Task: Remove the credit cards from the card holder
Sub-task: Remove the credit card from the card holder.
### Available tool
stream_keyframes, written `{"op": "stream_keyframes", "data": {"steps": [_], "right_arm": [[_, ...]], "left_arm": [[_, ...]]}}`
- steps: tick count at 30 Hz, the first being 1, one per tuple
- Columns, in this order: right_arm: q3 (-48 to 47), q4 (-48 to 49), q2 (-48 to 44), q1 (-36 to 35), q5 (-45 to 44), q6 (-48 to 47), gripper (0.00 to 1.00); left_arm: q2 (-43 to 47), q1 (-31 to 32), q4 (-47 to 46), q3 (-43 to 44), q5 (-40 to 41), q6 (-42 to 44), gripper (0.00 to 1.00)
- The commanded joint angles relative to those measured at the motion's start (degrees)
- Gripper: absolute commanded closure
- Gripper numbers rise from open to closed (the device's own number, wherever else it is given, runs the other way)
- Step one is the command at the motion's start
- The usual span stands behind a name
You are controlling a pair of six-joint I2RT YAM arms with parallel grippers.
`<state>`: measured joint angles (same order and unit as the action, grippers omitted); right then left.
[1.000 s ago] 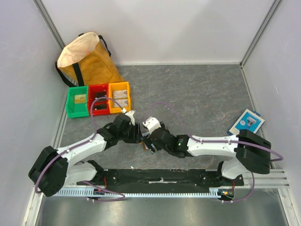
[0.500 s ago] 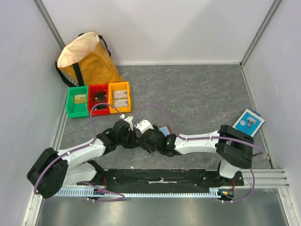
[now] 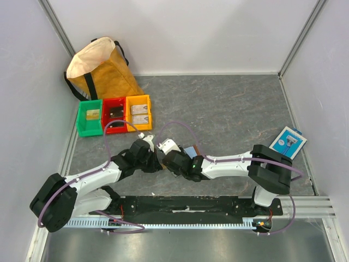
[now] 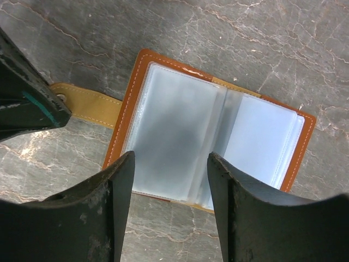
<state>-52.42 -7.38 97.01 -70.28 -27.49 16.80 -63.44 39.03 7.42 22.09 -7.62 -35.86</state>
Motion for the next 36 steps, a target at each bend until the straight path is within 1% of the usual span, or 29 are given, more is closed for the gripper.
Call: {"op": "stream_keyframes", "data": {"steps": [1, 5, 11, 17, 21, 25, 29, 33, 36], "right_arm": [[-1.1, 0.1, 0.6, -0.2, -2.7, 0.3, 0.39], [-1.4, 0.0, 0.4, -0.2, -1.5, -0.1, 0.40], [-1.1, 3.0, -0.9, -0.2, 4.3, 0.7, 0.35], [-1.5, 3.0, 0.3, -0.2, 3.7, 1.1, 0.32], [-1.4, 2.2, 1.3, 0.0, 0.2, 1.3, 0.32], [-1.2, 0.6, 0.8, 0.1, -3.4, 1.3, 0.39], [-0.9, -0.4, -1.0, 0.5, -5.7, 0.7, 0.51], [-1.1, -1.1, -3.8, 1.6, -5.3, 0.2, 0.61], [-1.5, -1.5, -5.8, 3.7, -3.4, -0.1, 0.67]], "left_arm": [[1.6, 0.2, 0.2, -0.3, -0.6, -1.2, 0.98], [1.9, 0.2, 0.3, -0.6, -1.2, -1.5, 0.98], [2.1, 0.3, 0.3, -0.9, -1.4, -1.8, 0.98], [2.5, 0.2, 0.4, -1.0, -1.8, -1.9, 0.98], [3.1, 0.3, 1.1, -1.1, -1.8, -1.9, 0.98], [3.8, 0.2, 1.9, -1.0, -2.2, -1.8, 0.98], [4.4, 0.2, 2.9, -0.8, -3.0, -1.2, 0.98], [4.5, 0.3, 4.4, -0.4, -4.0, -0.4, 0.98], [4.9, 0.1, 5.1, -0.4, -4.4, -0.1, 0.98]]}}
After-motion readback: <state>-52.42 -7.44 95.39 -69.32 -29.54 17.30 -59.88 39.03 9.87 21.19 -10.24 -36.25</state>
